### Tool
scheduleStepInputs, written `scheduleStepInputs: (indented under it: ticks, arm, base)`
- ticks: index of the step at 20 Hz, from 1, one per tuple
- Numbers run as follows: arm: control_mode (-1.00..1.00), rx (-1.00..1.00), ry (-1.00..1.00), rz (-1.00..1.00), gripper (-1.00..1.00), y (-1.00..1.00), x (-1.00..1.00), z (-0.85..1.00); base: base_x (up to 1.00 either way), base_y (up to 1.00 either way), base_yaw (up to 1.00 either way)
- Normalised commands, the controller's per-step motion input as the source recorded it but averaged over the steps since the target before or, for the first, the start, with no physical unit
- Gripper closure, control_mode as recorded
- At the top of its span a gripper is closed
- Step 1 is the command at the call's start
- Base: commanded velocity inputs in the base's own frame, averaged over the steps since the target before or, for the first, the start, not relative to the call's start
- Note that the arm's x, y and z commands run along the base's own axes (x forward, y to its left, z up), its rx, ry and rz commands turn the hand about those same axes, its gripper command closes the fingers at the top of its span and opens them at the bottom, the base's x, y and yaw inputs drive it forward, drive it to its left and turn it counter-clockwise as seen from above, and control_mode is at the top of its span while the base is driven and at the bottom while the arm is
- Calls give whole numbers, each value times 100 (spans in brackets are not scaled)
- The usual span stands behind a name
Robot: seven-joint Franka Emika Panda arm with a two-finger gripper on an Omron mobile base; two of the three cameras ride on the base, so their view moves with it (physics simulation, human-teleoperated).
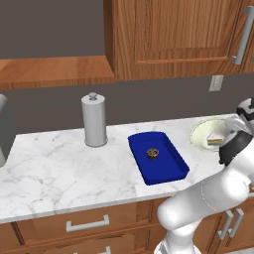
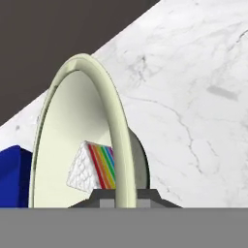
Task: Place the bowl with cake and the cupcake onto the tray.
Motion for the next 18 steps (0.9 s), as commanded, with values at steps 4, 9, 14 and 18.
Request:
scheduleStepInputs:
  ticks: [4, 9, 14, 18]
  arm:
    - [-100, 30, 0, 0, 100, 0, 0, 6]
    - [-100, 21, 0, 0, 100, 20, 0, 2]
    - [-100, 6, 0, 0, 100, 70, -5, 1]
    - [-100, 0, 0, 1, 100, 75, -4, 0]
  base:
    - [0, 0, 0]
    - [0, 0, 0]
    - [0, 0, 0]
    - [0, 0, 0]
